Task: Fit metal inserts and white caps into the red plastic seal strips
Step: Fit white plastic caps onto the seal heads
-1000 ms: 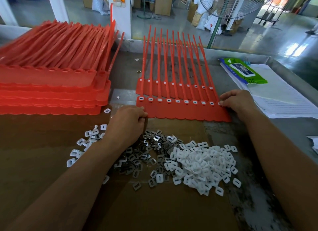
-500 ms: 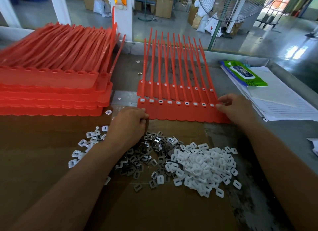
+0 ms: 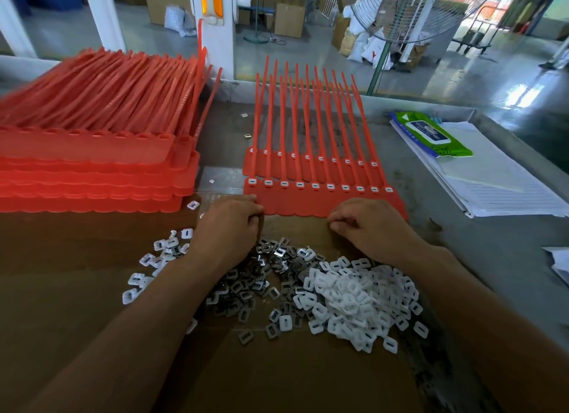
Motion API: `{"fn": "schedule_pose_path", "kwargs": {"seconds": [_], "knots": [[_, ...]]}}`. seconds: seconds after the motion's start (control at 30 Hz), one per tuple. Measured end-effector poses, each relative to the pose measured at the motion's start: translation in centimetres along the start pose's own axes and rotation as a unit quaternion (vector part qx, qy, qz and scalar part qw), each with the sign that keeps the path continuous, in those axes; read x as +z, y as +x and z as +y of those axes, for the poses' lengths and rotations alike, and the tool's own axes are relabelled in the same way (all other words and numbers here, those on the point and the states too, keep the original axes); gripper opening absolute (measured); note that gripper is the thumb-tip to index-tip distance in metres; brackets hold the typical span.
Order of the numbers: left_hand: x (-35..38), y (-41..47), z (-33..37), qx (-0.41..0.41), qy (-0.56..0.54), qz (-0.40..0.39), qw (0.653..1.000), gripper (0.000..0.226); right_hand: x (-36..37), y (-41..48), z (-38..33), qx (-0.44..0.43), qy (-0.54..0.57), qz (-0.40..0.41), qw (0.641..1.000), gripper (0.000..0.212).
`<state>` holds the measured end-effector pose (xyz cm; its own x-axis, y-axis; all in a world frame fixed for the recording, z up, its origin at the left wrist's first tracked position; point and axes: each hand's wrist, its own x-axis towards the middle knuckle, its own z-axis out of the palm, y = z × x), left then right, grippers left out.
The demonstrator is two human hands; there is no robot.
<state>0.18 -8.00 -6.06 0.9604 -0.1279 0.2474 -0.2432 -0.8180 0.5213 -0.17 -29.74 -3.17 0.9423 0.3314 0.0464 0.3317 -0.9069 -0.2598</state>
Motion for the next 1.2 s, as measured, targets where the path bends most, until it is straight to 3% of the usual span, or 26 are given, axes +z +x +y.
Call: {"fn": "schedule_pose_path", "kwargs": {"seconds": [0.23,0.37,0.6,0.83,1.03,1.2], "knots": [[0.0,-0.1,-0.1,-0.006,0.001,0.008,1.000,0.039,0.6,0.2,0.0,-0.004,-0.032,-0.006,0.999,0.035],[0.0,-0.1,-0.1,-0.001,0.004,0.008,1.000,0.041,0.8,1.2,0.0,0.007,-0.065,-0.052,0.997,0.046],[-0.2,-0.1,0.1,0.024,-0.002,0.015,1.000,0.025,1.4,2.2,0.3,0.040,-0.109,-0.115,0.987,0.063],[-0.3,-0.2,0.0,0.029,-0.012,0.020,0.999,0.026,1.7,2.6,0.4,0.059,-0.098,-0.129,0.985,0.073],[-0.4,-0.2,0.2,0.032,-0.012,0.017,0.999,0.025,0.3,3.5,-1.3,0.056,-0.054,-0.081,0.994,0.060],[-0.5,-0.3,0.2,0.037,-0.015,0.007,0.999,0.021,-1.2,5.1,-7.3,-0.004,0.114,-0.017,0.993,0.027]]}}
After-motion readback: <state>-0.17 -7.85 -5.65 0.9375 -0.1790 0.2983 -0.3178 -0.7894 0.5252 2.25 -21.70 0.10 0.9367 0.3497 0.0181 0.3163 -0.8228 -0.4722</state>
